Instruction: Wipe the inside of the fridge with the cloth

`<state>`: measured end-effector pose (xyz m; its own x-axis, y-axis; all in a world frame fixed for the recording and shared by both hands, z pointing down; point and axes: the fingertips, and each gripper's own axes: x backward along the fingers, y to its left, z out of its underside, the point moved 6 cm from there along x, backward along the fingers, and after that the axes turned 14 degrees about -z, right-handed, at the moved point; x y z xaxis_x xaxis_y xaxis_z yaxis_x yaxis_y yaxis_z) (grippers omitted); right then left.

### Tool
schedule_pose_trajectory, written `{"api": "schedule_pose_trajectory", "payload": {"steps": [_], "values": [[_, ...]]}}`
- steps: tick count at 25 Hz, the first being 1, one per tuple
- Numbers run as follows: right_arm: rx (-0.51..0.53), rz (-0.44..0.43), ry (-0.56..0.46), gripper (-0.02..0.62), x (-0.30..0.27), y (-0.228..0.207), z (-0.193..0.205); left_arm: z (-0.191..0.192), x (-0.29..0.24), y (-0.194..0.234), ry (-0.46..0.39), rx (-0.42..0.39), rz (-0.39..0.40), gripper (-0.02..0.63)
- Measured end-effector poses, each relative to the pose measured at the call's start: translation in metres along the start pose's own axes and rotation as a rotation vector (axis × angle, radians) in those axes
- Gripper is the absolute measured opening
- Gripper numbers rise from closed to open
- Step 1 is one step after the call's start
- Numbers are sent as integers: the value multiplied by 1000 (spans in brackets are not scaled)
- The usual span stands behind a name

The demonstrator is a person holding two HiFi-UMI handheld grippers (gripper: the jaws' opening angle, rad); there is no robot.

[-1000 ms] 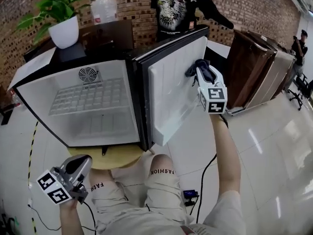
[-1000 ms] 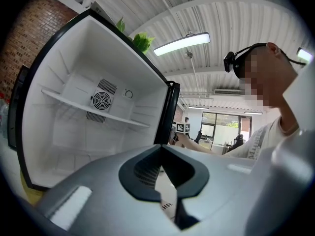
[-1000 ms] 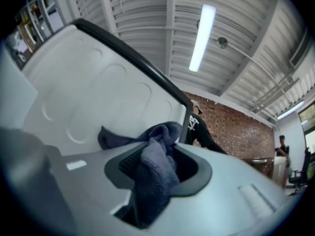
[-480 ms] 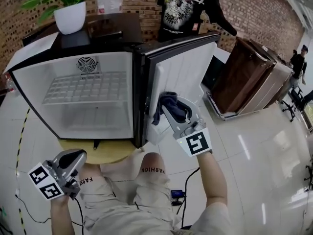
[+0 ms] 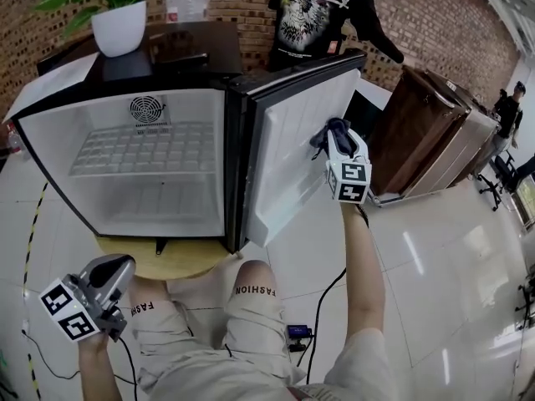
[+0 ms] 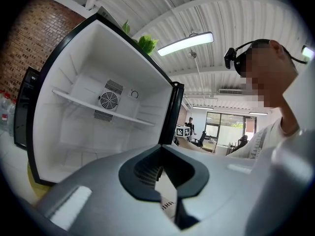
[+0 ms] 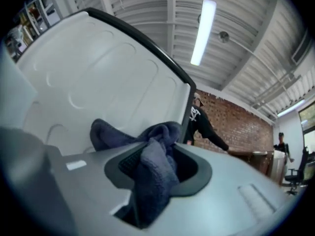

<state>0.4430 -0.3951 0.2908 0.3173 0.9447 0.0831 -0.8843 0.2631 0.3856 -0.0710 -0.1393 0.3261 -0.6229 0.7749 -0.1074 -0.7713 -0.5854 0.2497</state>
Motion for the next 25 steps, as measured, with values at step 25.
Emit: {"api": "schedule_pose_trajectory", "payload": {"steps": [25], "values": [[164, -266, -80, 127, 37, 86, 2, 9, 2, 6, 6, 32, 1, 0]]}}
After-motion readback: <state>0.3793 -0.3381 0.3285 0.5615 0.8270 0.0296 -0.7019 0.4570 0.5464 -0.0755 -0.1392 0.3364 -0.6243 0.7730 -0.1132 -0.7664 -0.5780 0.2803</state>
